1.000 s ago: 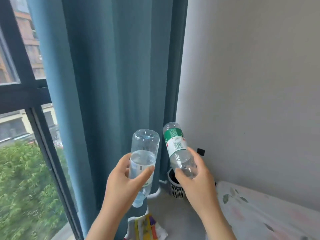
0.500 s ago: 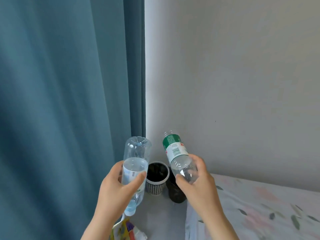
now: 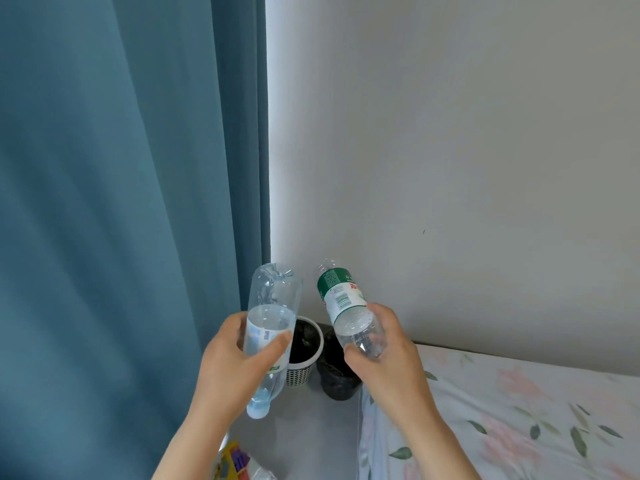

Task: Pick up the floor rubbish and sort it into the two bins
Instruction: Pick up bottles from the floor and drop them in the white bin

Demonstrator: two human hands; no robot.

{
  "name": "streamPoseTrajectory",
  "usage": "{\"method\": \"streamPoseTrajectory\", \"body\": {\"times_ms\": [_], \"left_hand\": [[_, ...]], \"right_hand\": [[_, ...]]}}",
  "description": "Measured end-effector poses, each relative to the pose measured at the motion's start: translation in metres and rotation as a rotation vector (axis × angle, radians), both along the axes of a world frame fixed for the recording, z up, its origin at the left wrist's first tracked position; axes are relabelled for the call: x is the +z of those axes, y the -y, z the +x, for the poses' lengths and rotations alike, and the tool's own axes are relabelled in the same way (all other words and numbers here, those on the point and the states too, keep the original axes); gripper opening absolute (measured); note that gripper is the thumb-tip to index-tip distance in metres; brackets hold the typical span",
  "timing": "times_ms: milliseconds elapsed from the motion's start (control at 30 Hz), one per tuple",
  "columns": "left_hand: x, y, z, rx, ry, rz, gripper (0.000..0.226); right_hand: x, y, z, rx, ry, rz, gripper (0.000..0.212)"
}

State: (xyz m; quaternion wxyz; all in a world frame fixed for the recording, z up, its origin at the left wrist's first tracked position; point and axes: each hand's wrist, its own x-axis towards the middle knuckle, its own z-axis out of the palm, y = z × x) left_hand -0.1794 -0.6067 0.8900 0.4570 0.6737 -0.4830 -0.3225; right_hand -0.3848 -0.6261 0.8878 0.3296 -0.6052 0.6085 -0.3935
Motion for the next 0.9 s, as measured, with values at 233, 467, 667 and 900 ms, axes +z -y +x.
{"method": "streamPoseTrajectory", "body": {"times_ms": [233,467,667,900], "left_hand": [[-0.010,0.082,-0.008,0.017,-0.006,0.006,0.040],[-0.022,0.176,-0.027,0.067,-0.036,0.036,0.043],[-0.031,0.233,-0.033,0.122,-0.051,0.048,0.044],[-0.047,0.297,-0.019,0.148,-0.021,0.066,0.045]], "right_hand": [[-0.012,0.081,-0.005,0.071,-0.018,0.019,0.056],[-0.026,0.177,-0.025,0.135,-0.044,0.068,0.055],[-0.041,0.248,-0.033,0.209,-0.049,0.100,0.053],[-0.057,0.312,-0.019,0.271,-0.055,0.137,0.054]]}}
